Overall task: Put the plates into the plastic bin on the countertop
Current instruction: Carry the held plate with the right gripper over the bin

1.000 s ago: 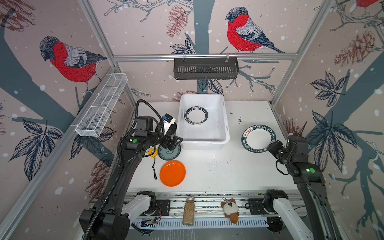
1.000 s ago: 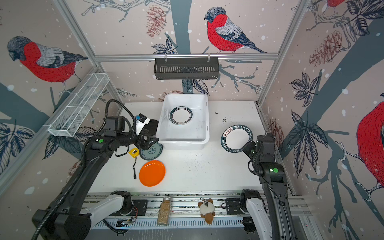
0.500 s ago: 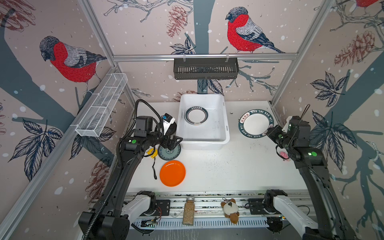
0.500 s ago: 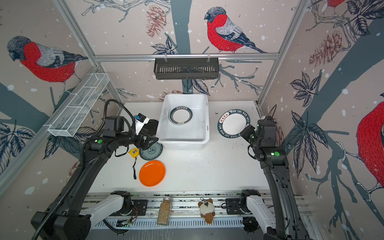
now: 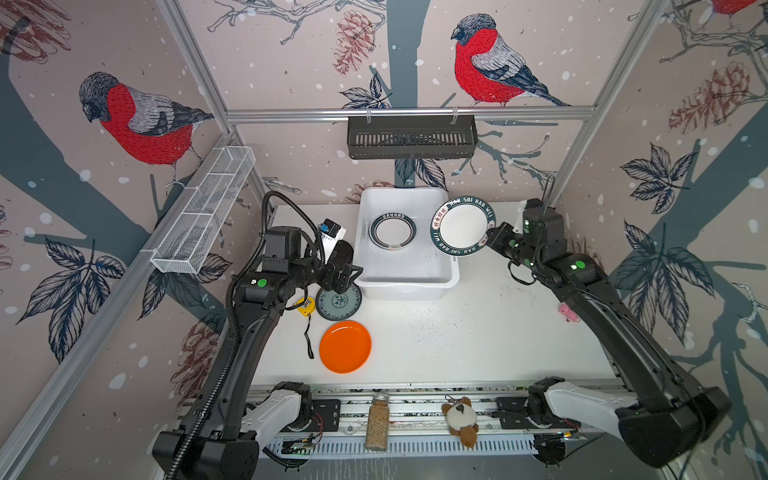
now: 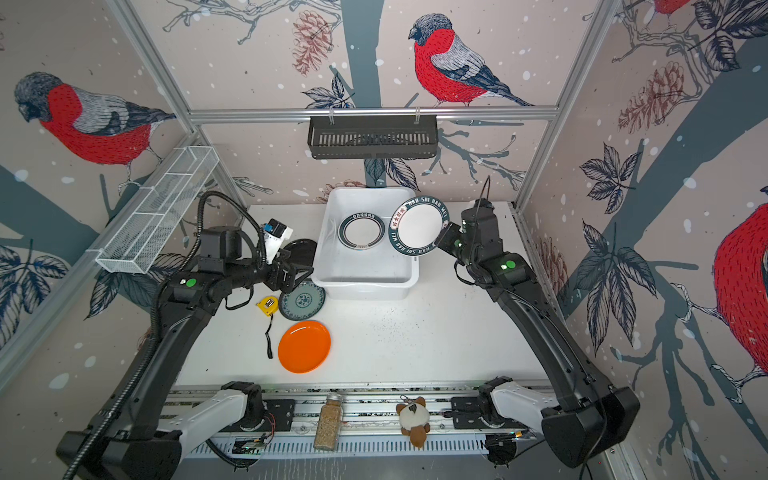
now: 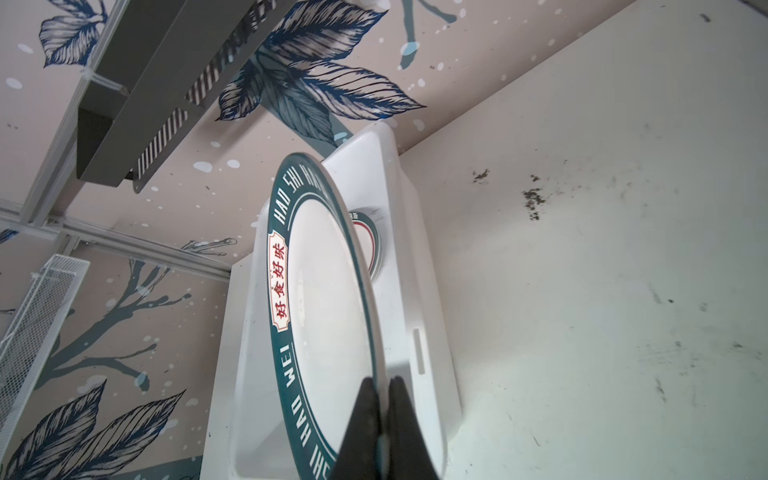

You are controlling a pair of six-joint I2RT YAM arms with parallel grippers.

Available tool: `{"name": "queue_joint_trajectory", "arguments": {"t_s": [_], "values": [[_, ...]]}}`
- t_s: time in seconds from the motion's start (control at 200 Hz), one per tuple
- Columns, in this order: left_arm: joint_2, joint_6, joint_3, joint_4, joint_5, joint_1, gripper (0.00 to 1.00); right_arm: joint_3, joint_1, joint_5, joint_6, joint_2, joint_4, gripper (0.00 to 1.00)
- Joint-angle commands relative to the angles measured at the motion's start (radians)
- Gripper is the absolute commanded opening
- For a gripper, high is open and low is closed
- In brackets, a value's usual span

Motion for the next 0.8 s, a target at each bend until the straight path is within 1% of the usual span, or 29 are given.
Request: {"name": "queue_joint_trajectory", "arguments": {"t_s": [0.0,0.105,0.375,0.62,0.795], "values": [[-0.002,-0.009,0.018,-0.006,-0.011,-0.001,0.97,0.051,0.052,0.046,0.021,0.072,0.114,0.01],[-0.003,-0.012,0.028,-0.011,-0.010,-0.001,0.97,0.088,0.092,0.047,0.025,0.146,0.152,0.01],[0.004,0.006,0.059,-0.039,-0.012,-0.001,0.97,0.167,0.146,0.035,0.030,0.294,0.220,0.01],[0.006,-0.004,0.072,-0.055,0.004,-0.001,0.97,0.207,0.157,0.005,0.027,0.425,0.266,0.01],[0.018,0.000,0.092,-0.077,-0.007,-0.001,0.97,0.238,0.153,-0.003,0.019,0.509,0.290,0.01]]}}
